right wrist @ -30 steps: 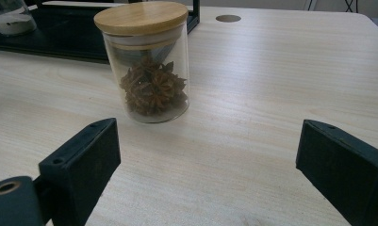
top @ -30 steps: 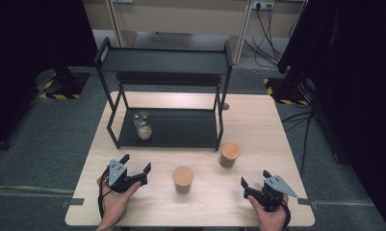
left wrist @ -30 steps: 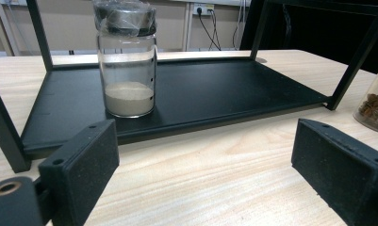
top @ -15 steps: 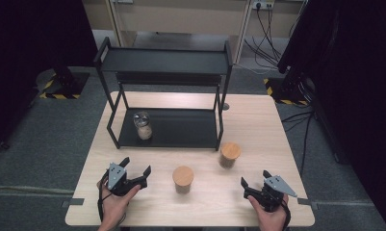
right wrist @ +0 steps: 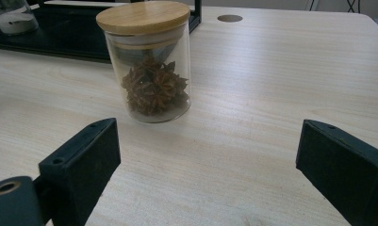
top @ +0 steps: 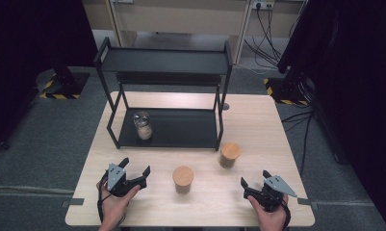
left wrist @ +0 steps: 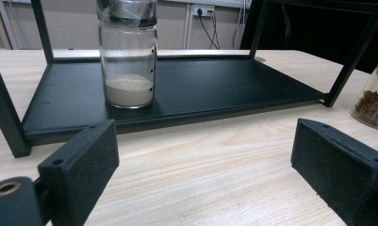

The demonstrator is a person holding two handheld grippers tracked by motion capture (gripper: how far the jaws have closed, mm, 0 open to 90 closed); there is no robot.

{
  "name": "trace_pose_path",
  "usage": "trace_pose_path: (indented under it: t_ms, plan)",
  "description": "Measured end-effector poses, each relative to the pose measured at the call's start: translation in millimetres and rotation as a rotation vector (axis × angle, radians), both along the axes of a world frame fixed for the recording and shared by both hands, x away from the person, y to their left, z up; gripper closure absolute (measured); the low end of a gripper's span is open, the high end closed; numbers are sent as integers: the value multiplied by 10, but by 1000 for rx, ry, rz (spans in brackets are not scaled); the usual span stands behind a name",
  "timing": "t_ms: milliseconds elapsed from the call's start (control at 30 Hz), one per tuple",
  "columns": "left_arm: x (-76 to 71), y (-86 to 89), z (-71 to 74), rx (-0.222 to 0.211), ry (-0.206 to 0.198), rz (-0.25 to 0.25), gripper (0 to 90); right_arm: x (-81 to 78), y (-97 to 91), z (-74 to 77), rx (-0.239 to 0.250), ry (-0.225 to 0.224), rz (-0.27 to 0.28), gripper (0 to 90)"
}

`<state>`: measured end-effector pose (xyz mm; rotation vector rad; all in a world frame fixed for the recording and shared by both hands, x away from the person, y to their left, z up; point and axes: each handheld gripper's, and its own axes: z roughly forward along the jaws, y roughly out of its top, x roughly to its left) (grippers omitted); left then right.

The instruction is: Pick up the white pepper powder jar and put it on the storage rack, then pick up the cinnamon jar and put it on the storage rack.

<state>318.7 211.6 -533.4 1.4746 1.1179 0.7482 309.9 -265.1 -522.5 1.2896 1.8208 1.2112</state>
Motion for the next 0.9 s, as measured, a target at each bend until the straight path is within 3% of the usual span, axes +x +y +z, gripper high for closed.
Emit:
trace_pose_path:
  t_ms: [633, 900]
  plan:
    - [-7, 16, -4, -19, -7, -1, 75, -7, 15, 1, -14, -7, 11, 72]
    - [-10, 11, -3, -13, -8, -2, 75, -42, 135, 42, 42, -41, 129, 65]
